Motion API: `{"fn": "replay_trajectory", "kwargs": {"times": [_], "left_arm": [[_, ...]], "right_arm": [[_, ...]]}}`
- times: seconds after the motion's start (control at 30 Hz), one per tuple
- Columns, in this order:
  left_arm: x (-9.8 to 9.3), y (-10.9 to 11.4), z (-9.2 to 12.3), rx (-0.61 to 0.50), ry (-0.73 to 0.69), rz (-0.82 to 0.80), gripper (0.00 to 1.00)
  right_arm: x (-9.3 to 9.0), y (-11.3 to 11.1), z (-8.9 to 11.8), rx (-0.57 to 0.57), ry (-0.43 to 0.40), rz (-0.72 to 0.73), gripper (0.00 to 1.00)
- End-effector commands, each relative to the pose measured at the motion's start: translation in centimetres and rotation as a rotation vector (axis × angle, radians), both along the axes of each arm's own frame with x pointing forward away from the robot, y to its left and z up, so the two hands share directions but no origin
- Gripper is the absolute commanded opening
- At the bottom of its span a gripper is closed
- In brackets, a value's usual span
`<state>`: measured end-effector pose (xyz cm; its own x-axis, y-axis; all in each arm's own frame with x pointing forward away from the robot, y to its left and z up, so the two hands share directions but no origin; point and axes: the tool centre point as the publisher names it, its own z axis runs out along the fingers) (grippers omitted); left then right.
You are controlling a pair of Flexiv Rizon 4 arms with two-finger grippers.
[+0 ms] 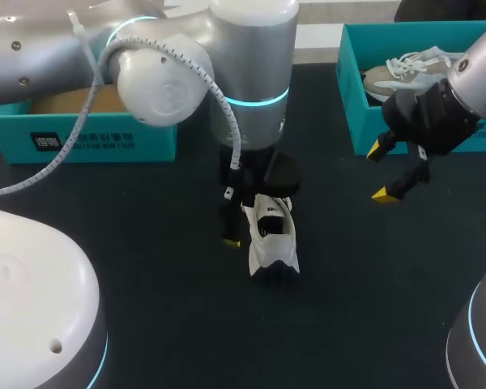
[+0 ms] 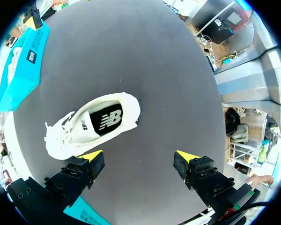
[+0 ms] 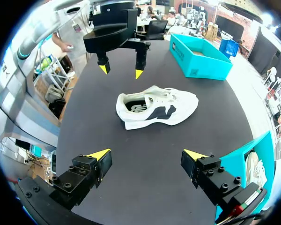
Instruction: Take the shoe out of the shoebox, open the shoe tongue, remove and reinsert the insole, then place the shoe into the shoebox
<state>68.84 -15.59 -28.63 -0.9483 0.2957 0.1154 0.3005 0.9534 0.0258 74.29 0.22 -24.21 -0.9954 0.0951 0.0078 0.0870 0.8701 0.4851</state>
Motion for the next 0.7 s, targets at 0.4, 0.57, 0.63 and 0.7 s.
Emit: {"fn": "replay_trajectory", "kwargs": {"times": [0.4,0.57,0.63,0.7], "left_arm": [[-2.2,-4.6,-2.3,-0.104,-0.073,0.173,1.00],[-2.5,-5.9,-3.9,-0.115,-0.079,0.207,1.00],[-2.5,-6.1,-4.5,-0.111,-0.081,0.221,0.91],[-2.4,-6.2,-4.9,-0.109,-0.081,0.236,0.91]], "right_arm": [[0.0,0.1,-0.1,-0.003,0.000,-0.002,1.00],[0.0,0.1,-0.1,-0.003,0.000,-0.002,1.00],[0.0,0.1,-0.1,-0.003,0.000,-0.002,1.00],[0.0,0.1,-0.1,-0.003,0.000,-0.002,1.00]]}}
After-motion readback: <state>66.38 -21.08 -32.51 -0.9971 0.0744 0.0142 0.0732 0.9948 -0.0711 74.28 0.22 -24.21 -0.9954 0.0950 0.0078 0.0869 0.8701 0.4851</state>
